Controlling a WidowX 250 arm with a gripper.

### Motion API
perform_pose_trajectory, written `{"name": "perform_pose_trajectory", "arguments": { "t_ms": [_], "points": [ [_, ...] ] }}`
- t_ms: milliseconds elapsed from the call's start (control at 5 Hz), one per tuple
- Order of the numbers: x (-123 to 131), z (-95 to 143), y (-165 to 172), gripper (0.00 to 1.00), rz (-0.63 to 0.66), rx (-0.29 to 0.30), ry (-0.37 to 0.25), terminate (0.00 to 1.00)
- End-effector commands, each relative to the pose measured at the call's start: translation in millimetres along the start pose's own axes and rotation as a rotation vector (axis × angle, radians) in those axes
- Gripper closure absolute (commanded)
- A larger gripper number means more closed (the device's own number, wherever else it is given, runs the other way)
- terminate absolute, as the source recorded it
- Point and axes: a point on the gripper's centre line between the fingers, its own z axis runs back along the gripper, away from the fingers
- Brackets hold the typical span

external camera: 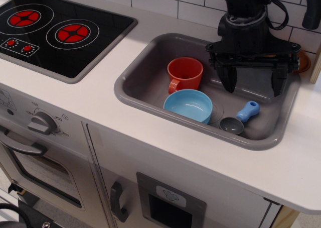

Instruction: Put spoon in bowl sink

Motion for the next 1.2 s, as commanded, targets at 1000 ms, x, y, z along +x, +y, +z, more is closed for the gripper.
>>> {"name": "perform_pose_trajectory", "arguments": {
  "t_ms": [1000],
  "points": [
    [43.0,-37.9,11.7,0.0,-0.145,0.094,0.03,0.0]
  ]
}}
